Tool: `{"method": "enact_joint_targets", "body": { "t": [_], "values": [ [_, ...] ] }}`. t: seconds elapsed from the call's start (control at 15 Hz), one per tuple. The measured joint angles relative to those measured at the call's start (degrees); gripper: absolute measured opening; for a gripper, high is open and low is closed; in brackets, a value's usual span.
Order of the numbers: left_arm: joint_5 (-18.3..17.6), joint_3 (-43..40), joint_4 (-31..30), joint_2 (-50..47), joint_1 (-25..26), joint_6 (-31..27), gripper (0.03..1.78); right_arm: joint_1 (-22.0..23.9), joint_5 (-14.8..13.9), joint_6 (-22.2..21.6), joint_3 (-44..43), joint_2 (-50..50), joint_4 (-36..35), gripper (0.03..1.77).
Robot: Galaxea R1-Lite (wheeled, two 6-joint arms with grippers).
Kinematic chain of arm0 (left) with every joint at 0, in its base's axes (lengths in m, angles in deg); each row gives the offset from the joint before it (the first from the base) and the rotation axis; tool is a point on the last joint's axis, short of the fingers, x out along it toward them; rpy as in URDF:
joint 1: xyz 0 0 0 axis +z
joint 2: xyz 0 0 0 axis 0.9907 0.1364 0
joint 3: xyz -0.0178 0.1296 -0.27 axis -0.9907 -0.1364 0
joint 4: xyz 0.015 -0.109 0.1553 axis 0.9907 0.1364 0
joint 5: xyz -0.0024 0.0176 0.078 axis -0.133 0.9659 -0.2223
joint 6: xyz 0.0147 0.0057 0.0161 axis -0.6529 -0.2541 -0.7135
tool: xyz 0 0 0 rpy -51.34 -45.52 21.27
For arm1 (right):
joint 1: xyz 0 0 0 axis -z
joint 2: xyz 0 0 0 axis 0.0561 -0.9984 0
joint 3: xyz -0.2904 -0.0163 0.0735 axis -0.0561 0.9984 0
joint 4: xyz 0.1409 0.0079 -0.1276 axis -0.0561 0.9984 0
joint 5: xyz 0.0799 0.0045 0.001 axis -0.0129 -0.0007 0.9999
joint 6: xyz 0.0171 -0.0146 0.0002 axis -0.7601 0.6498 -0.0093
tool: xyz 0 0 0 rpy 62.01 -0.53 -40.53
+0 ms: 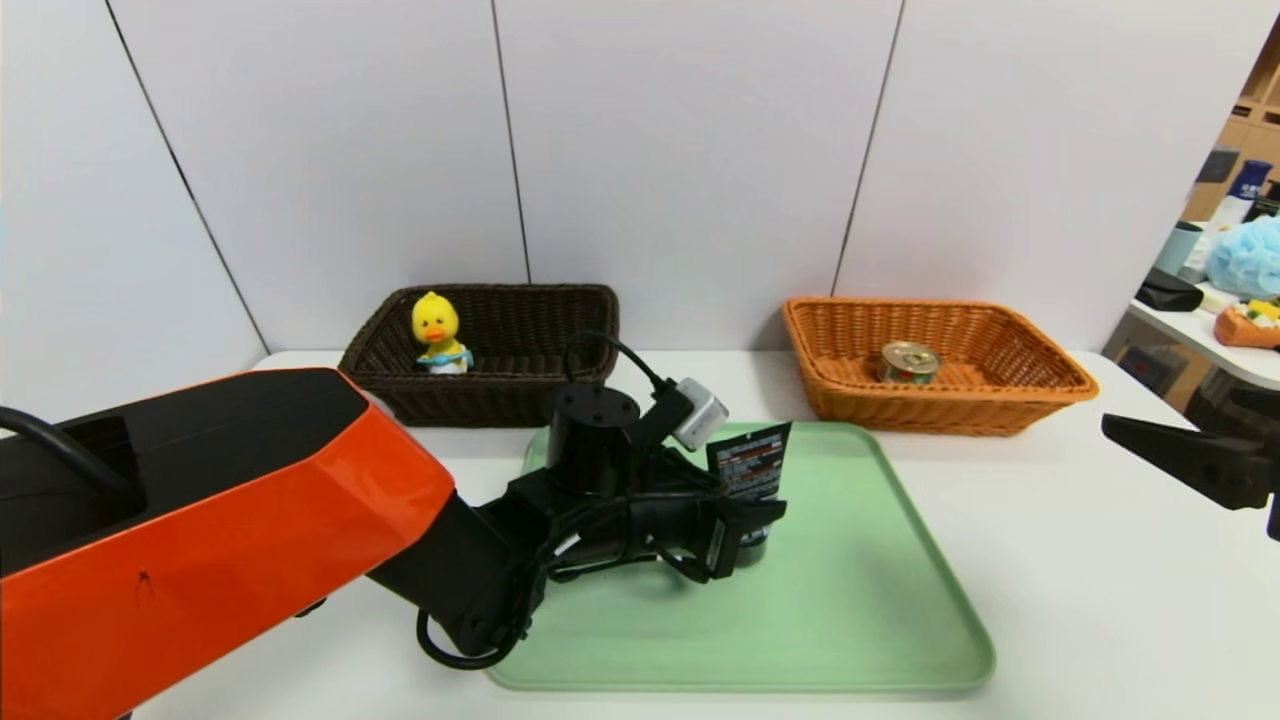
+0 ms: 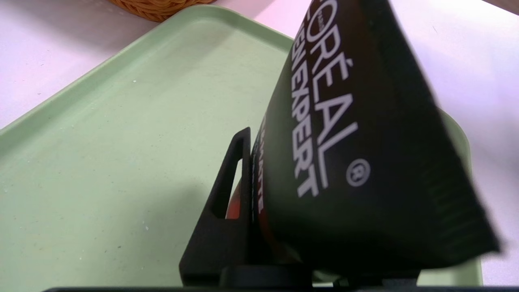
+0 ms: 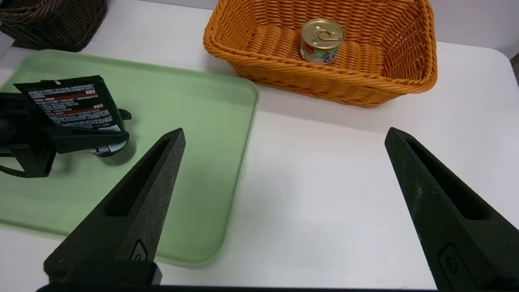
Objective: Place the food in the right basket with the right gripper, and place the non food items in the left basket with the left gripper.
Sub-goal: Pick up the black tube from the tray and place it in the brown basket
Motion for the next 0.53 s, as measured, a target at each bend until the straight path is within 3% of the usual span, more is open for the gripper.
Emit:
{"method": "enact_joint_targets", "body": {
  "t": [0.33, 0.53],
  "values": [
    [1.8, 0.3, 2.0, -2.0, 0.0, 0.0, 0.51, 0.0, -0.2, 0.0, 0.9, 1.1, 0.3, 1.7],
    [3.8, 2.6, 7.4, -6.6, -0.1, 0.0, 0.49, 0.0, -0.2, 0.0, 2.2, 1.5, 0.2, 1.7]
  ]
}}
